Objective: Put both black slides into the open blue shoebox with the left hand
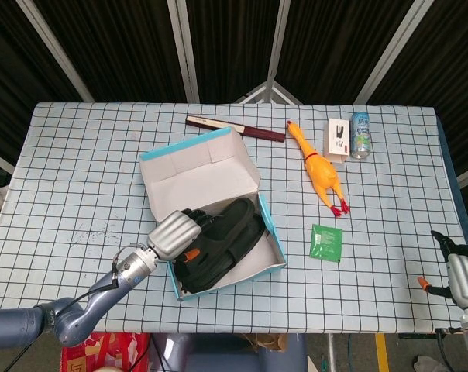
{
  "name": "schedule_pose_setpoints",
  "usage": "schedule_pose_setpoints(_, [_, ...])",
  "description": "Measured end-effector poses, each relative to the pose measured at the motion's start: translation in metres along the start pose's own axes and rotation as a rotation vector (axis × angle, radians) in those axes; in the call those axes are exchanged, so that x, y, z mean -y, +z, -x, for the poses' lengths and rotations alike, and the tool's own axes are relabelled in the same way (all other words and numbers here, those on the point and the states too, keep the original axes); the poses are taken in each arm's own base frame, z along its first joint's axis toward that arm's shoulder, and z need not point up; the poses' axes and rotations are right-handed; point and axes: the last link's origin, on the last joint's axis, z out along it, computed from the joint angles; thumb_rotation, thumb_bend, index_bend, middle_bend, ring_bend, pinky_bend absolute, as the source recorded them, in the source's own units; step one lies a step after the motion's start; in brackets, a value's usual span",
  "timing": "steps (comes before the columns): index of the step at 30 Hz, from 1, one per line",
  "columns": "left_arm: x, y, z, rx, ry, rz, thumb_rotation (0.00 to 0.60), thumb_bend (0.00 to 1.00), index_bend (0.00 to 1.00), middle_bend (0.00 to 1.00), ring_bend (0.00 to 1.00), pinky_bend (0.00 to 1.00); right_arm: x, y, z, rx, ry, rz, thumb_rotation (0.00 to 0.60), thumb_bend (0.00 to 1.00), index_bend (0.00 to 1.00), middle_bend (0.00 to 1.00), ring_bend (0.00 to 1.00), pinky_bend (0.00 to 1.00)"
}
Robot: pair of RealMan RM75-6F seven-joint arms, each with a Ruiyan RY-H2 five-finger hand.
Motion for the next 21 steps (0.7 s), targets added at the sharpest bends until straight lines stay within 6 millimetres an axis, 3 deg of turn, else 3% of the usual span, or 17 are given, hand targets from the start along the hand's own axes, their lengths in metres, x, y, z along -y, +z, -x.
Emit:
schedule_pose_setpoints(5, [-0.005, -0.013, -0.018, -0.05, 0.018, 0.007, 0.6, 0.42, 0.14, 0.16, 0.1, 0.21, 0.0, 0.0, 0.0, -0.004, -0.002, -0.003, 0.6, 0.23, 0.13, 0.19, 0.24, 0.15])
schedule_pose_setpoints(9, [-0.001, -0.039, -0.035, -0.109, 0.086, -0.025, 0.6, 0.42, 0.13, 0.16, 0.1, 0.21, 0.002, 0.001, 0.0, -0.01, -0.003, -0.012, 0.6, 0.23, 0.14, 0.19, 0.24, 0.15])
schedule_pose_setpoints(14, [0.024, -0.098, -0.042, -0.157, 0.208, -0.174, 0.6, 0.42, 0.12, 0.15, 0.1, 0.21, 0.005, 0.0, 0.0, -0.017, -0.008, -0.03, 0.6, 0.23, 0.14, 0.19, 0.24, 0.15])
schedule_pose_setpoints(21, [0.059, -0.179, -0.024, -0.25, 0.228, -0.435, 0.6, 0.42, 0.11, 0.15, 0.1, 0.2, 0.012, 0.0, 0.001, -0.037, -0.027, -0.08, 0.6, 0.23, 0.14, 0.19, 0.24, 0.15])
